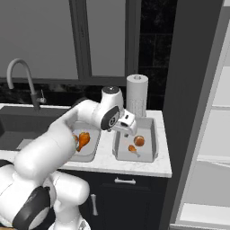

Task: Place one onion and one chicken drumstick in each tupperware on the nearby counter, to pack two identical lunches.

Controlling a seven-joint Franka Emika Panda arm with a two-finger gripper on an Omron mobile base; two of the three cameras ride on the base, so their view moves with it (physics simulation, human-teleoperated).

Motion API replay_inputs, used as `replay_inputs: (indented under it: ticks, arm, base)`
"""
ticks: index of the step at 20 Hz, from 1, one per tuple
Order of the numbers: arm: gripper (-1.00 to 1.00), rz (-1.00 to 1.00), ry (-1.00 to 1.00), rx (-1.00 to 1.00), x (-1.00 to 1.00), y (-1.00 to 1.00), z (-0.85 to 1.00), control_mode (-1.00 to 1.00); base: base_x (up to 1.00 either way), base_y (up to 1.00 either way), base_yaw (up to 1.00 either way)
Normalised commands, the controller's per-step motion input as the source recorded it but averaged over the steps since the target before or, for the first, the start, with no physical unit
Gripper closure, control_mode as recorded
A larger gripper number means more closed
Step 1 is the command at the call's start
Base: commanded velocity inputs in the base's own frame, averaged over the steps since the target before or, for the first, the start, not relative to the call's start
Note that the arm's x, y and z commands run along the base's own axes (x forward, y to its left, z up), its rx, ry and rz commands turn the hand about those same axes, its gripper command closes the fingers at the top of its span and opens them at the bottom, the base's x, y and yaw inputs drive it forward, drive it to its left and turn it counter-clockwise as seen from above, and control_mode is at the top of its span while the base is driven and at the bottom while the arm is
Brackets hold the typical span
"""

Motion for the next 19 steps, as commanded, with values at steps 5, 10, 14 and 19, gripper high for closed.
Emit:
replay_inputs:
  ticks: [5,10,14,19]
  arm:
    - [-1.00,0.00,-0.17,0.00,-0.64,0.36,0.31,-1.00]
    - [-1.00,0.00,-0.28,0.00,-0.54,0.46,0.41,-1.00]
    - [-1.00,0.00,-0.22,0.00,-0.33,0.55,0.75,-1.00]
    - [-1.00,0.00,-0.15,0.00,-0.34,0.41,0.82,-1.00]
  base:
    - [0.00,0.00,0.00]
    - [0.00,0.00,0.00]
    - [0.00,0.00,0.00]
    - [0.00,0.00,0.00]
